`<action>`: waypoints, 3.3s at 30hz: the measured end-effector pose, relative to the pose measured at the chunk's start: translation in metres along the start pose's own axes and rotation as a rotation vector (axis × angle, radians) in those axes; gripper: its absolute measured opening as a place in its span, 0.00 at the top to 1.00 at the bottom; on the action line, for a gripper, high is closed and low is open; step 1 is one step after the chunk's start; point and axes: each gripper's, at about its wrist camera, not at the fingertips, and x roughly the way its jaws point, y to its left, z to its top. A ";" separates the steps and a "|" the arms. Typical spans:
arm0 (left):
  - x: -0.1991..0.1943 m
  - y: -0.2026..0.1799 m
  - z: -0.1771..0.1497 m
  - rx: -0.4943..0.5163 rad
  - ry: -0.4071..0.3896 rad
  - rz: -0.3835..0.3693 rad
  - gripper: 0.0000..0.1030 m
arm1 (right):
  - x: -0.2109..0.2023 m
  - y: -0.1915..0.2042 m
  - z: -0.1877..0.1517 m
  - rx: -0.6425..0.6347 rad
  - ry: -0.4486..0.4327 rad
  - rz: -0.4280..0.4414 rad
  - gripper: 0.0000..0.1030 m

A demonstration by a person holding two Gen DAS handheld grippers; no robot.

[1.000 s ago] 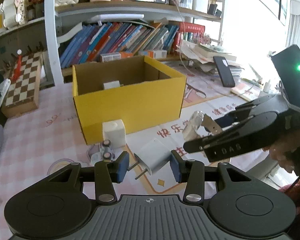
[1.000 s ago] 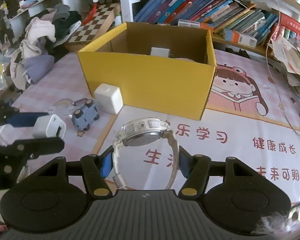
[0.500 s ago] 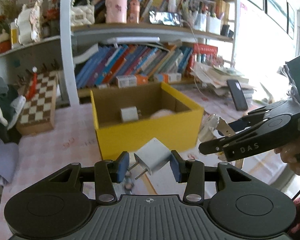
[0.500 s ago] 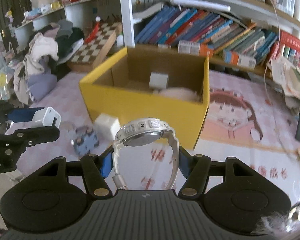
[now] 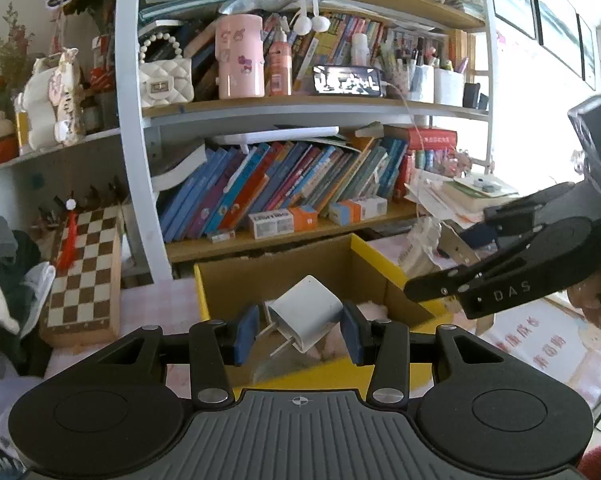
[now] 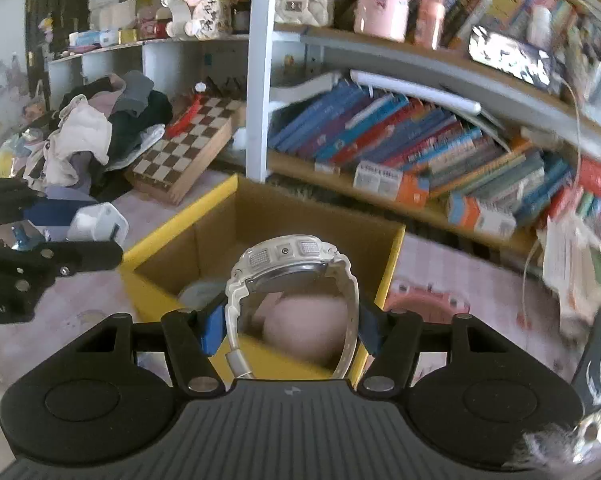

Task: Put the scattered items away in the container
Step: 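Carry the watch and charger plug with both tools over the yellow box, then lower the watch and charger plug into the box and open both tools, then withdraw both tools from the box back over the table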

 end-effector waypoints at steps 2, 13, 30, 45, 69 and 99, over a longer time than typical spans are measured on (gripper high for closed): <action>0.014 0.000 0.005 0.002 0.011 0.004 0.58 | 0.009 -0.007 0.011 -0.031 -0.011 0.009 0.41; 0.085 -0.004 0.013 0.038 0.129 0.008 0.58 | 0.073 -0.033 0.033 -0.074 0.031 0.097 0.41; 0.183 0.023 0.017 0.150 0.417 0.006 0.58 | 0.194 -0.023 0.026 -0.467 0.279 0.190 0.41; 0.238 0.016 0.012 0.215 0.611 0.016 0.58 | 0.220 -0.014 0.018 -0.617 0.414 0.281 0.41; 0.228 0.013 0.012 0.254 0.573 0.074 0.29 | 0.215 -0.005 0.019 -0.608 0.396 0.318 0.23; 0.078 0.016 0.058 0.077 0.152 0.083 0.22 | 0.074 0.006 0.057 -0.341 0.036 0.125 0.09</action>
